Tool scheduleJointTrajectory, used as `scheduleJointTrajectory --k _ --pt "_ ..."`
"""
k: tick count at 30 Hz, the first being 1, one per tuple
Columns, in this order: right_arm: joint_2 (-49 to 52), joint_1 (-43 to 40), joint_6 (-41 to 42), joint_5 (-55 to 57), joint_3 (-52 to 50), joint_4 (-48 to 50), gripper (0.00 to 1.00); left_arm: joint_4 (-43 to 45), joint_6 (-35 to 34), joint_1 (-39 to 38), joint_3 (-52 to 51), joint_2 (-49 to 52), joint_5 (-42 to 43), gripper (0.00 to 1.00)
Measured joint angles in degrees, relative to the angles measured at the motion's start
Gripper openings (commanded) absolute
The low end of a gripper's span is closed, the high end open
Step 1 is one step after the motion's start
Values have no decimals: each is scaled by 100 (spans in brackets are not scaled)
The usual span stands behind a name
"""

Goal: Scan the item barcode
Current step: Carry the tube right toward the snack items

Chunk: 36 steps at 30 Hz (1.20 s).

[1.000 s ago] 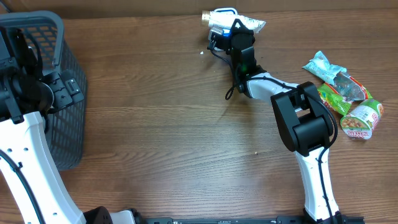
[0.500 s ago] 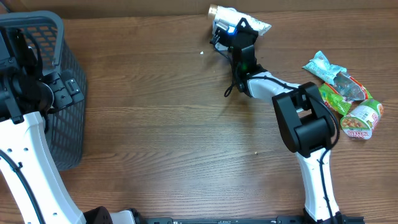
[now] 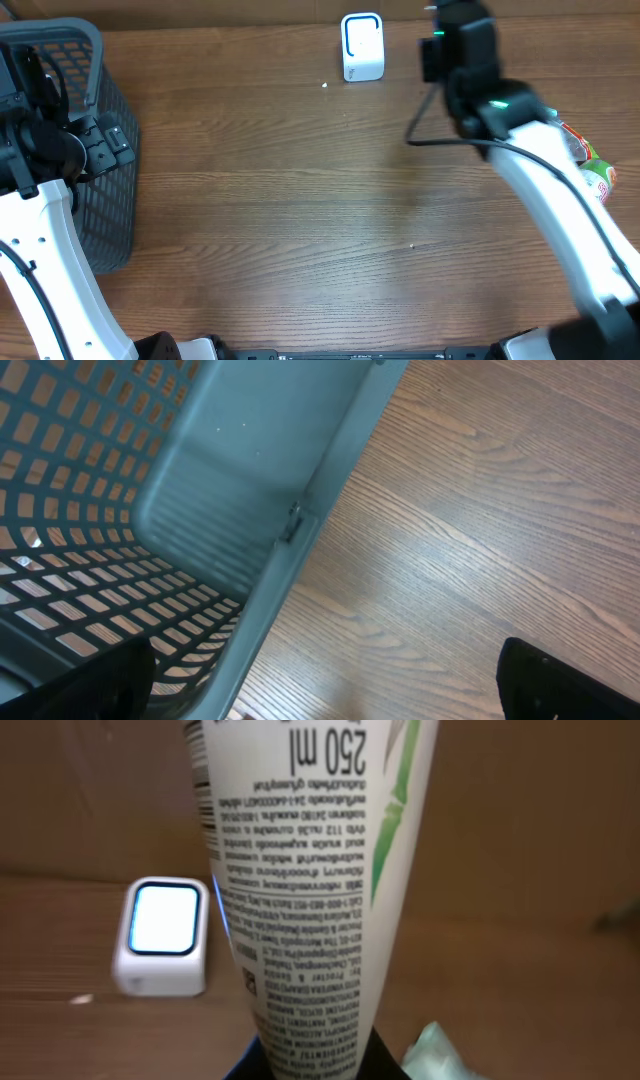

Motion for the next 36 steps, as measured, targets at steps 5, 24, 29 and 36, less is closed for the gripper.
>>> scheduleJointTrajectory --k 5,24,29,36 --pt "-815 -719 2306 -833 11 -2232 4 0 0 0 0 0 0 100" --pt "-1113 -4483 4422 -2446 -1718 -2951 4 0 0 0 0 0 0 100" --pt "-1113 -5195 4238 -2627 -2636 -2310 4 0 0 0 0 0 0 100" --pt "-1110 -5490 4070 -2667 -3602 -1674 4 0 0 0 0 0 0 100"
